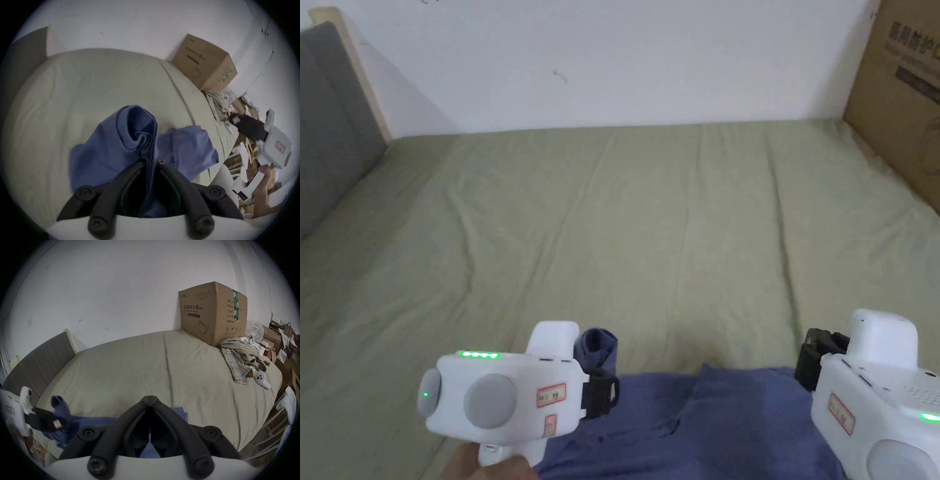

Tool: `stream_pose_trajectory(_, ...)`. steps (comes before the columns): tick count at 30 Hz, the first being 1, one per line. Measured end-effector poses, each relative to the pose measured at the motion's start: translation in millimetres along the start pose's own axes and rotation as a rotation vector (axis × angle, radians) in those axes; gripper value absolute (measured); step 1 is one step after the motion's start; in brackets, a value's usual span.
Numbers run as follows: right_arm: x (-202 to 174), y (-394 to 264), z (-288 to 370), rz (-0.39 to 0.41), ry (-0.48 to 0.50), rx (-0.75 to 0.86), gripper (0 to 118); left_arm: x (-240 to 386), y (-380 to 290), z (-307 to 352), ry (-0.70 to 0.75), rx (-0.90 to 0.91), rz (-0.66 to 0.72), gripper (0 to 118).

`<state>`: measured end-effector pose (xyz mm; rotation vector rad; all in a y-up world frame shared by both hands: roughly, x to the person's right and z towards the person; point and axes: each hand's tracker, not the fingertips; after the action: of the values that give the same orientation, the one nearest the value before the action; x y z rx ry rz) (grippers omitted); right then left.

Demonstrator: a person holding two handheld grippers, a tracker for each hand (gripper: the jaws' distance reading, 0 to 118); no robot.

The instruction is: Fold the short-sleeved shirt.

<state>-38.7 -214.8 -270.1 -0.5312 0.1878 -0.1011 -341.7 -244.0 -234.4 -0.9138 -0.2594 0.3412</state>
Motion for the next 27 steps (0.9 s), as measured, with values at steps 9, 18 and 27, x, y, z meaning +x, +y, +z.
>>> stream_pose_trajectory(9, 27, -5, -4, -0.052, -0.028, -0.031, 1, 13, -8, -19, -0.031, -0.054, 0.055, 110)
stream_pose_trajectory(18, 25, -4, -5, -0.050, -0.018, -0.026, 1, -45, -14, -2, 0.130, -0.002, 0.155, 4)
stream_pose_trajectory(27, 26, -7, -3, -0.050, -0.011, -0.039, 1, -18, -49, -53, -0.023, -0.112, 0.247, 4)
